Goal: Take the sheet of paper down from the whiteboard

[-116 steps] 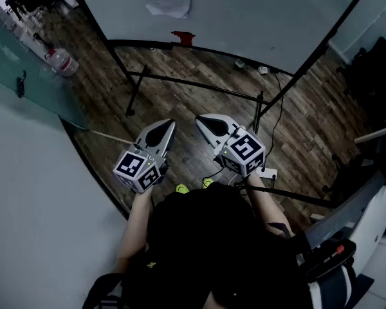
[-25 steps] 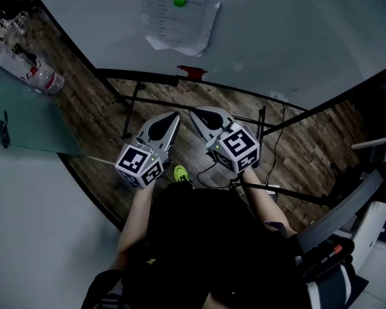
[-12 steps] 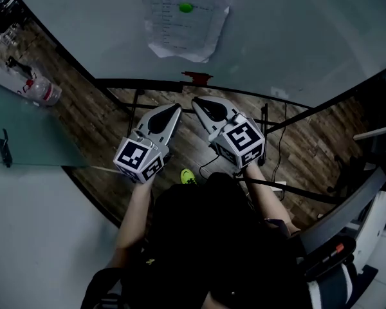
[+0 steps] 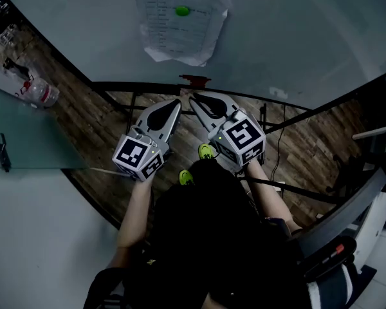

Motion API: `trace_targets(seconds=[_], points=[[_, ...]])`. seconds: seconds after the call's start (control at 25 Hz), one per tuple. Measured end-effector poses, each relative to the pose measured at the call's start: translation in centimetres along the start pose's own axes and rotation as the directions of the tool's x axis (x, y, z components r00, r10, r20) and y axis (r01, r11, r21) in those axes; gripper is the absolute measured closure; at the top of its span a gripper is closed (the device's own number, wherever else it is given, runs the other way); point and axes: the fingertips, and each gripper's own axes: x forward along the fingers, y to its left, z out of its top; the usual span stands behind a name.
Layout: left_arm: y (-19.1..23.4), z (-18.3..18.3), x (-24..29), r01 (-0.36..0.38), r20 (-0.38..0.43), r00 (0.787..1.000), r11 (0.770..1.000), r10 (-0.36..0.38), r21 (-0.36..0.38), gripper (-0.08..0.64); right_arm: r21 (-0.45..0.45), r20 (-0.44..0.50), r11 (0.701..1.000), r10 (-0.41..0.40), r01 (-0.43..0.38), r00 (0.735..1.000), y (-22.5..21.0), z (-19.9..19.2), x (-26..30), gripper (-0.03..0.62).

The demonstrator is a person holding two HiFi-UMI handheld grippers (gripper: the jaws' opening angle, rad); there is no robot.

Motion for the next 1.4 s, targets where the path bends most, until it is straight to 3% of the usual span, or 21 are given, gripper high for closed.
trace_targets(seconds=[0.36,0.72,1.24,1.4], points=[[1.3,2.4,1.4,-0.035,0.014,0.999,0.995,0.034,0.090,0.541,-0.061,0.028,0.998,0.023,-0.021,0.999,-1.6,2.6,1.4,0.529],[3.0,4.7,3.1,-0.066,-0.005,0.998,0.979,0.068,0.195,0.498,-0.153,0.076,0.987,-0.029,0.040,0.997,-3.9,6.0,2.2,0.508],[3.8,8.0,6.5,-0.041,0.016,0.999,0.942,0.038,0.332,0.423,-0.208,0.109,0.973,-0.075,0.096,0.991,-6.6,8.6,2.6,0.476],[4.3,8.8,7.3,-0.056,0.005,0.998,0.916,0.059,0.397,0.396,-0.229,0.117,0.966,-0.092,0.117,0.989,-7.5,9.5,2.5,0.457]])
